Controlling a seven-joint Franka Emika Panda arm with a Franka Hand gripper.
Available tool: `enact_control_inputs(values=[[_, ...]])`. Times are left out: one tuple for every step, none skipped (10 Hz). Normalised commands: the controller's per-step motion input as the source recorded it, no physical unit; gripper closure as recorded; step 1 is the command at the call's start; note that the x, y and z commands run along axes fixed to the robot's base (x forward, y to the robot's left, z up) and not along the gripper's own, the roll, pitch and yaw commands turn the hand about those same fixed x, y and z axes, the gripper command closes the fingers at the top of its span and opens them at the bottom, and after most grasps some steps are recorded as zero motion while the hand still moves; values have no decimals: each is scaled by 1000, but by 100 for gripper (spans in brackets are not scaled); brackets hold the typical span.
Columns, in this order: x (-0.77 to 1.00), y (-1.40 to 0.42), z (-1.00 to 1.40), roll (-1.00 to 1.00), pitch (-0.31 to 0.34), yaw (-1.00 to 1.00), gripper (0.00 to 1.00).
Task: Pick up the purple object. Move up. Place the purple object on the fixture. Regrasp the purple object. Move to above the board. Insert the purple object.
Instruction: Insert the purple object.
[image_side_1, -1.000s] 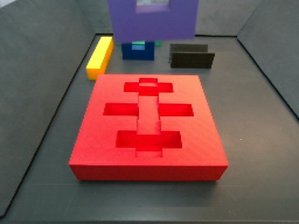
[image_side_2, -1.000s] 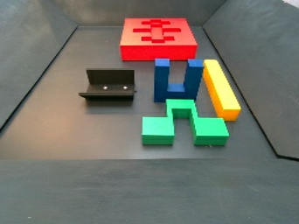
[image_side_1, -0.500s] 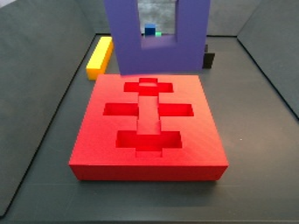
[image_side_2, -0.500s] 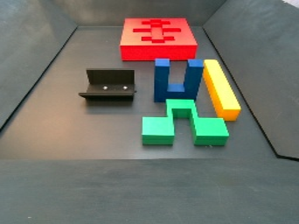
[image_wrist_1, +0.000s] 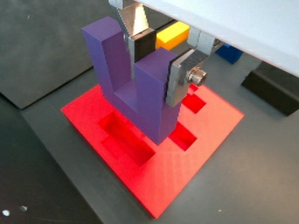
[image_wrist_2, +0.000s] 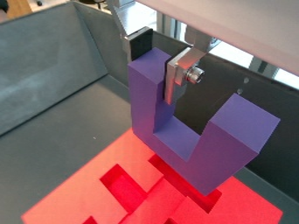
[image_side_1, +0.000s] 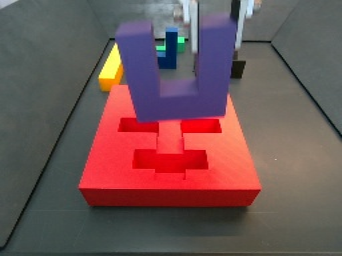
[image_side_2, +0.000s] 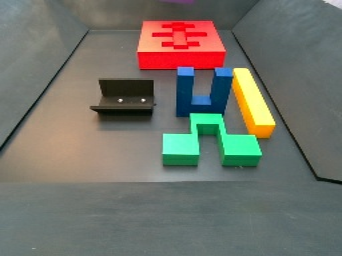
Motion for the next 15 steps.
enact_control_inputs(values=[[0,-140,-434,6,-26,43,100],[0,-149,-346,57,-1,37,100],[0,-151,-291,146,0,31,100],[0,-154,-317,217,0,11,100],[0,-151,-331,294,0,0,100],[34,-166,-314,227,0,6,100],[63,-86,-300,124,0,63,100],[140,-74,-311,63,0,177,100],[203,-51,-286,44,0,271,100],[280,-17,-257,36,0,366,100],[120,0,-166,0,0,51,100],[0,-40,-134,21,0,0,100],[0,-31,-186,34,0,0,100],[0,-6,-209,0,0,-89,100],[0,0,-174,-7,-3,-123,100]])
